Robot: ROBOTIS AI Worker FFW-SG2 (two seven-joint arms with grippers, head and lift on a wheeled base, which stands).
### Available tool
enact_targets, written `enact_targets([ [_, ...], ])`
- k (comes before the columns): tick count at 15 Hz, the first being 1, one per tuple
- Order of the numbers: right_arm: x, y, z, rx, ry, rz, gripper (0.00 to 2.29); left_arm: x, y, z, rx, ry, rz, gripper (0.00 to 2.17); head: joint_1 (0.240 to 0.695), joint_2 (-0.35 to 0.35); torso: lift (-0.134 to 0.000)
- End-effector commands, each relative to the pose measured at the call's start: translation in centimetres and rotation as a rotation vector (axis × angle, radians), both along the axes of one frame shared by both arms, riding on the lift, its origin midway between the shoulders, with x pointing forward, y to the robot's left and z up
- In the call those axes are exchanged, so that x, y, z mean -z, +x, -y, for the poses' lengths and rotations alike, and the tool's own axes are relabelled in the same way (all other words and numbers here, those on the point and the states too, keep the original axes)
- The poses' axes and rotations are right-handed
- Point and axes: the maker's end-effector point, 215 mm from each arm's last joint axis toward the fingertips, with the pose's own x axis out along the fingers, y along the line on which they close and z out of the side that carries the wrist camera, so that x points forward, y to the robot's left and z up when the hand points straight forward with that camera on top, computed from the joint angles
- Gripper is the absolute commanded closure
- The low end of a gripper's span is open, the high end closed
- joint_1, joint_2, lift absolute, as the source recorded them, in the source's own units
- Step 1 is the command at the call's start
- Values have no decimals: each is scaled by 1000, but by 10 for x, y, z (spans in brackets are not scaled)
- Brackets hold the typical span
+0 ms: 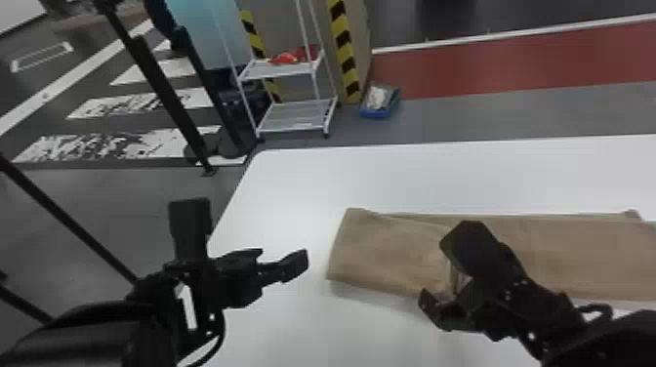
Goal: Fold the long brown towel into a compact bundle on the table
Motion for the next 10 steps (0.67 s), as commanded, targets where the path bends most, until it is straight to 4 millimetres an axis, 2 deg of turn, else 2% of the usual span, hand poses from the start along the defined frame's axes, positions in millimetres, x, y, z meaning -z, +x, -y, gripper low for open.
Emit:
enact_targets([
  [1,1,-1,-1,1,-1,-3,53,1,-1,-3,0,3,-3,80,695,350,-123],
  [5,17,14,15,43,-48,-1,53,3,-3,-3,3,1,-8,80,695,350,-123],
  [10,23,26,30,75,-51,-12,107,3,-2,-3,11,2,-9,80,695,350,-123],
])
